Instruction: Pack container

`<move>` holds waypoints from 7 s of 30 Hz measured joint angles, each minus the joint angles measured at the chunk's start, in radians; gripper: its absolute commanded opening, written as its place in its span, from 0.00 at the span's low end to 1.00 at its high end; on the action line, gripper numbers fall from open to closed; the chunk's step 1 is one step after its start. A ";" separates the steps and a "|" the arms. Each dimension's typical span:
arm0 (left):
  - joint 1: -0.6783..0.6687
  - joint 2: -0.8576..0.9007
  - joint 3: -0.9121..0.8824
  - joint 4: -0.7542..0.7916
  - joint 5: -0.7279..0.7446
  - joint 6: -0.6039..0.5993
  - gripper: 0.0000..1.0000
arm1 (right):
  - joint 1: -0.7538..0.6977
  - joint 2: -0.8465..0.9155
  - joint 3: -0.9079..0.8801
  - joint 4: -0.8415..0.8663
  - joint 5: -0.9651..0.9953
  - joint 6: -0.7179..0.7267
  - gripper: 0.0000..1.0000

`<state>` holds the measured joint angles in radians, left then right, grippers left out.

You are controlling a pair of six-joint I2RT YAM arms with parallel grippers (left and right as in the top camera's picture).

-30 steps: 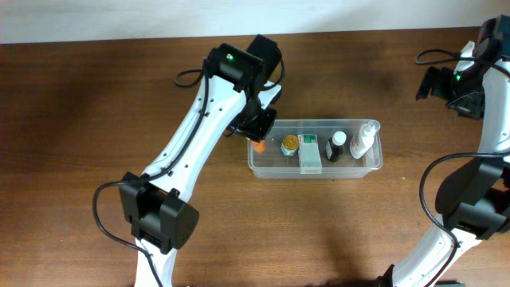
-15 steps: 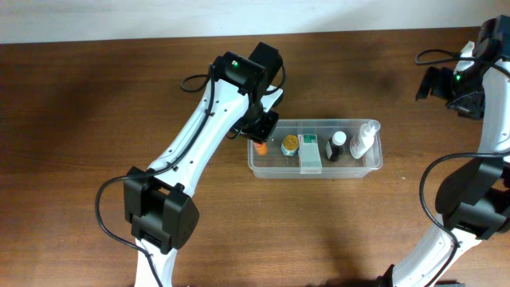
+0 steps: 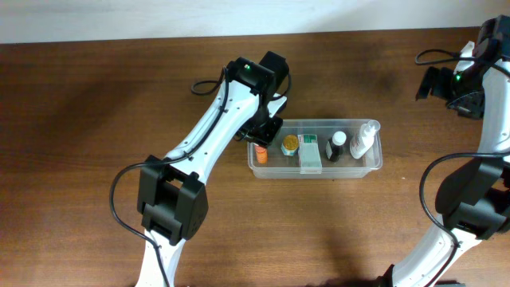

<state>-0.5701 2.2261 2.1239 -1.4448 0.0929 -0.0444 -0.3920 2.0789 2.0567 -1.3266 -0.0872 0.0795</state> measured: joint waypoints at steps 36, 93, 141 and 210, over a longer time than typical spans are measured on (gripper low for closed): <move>0.525 -0.126 0.558 -0.213 -0.349 -0.352 0.99 | 0.000 0.000 0.000 0.000 0.000 0.000 0.98; 0.559 -0.126 0.559 -0.216 -0.352 -0.380 0.99 | 0.283 -1.985 -1.820 1.115 0.097 -0.010 0.98; 0.558 -0.126 0.559 -0.239 -0.357 -0.380 0.99 | 0.332 -2.063 -2.043 1.250 0.081 -0.039 0.98; 0.624 -2.210 -2.107 1.369 -0.193 0.091 0.99 | 0.334 -2.068 -2.043 1.250 0.081 -0.039 0.98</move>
<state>0.0540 0.0166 0.0166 -0.0757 -0.1001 0.0463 -0.0578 0.0109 0.0135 -0.0765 -0.0059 0.0402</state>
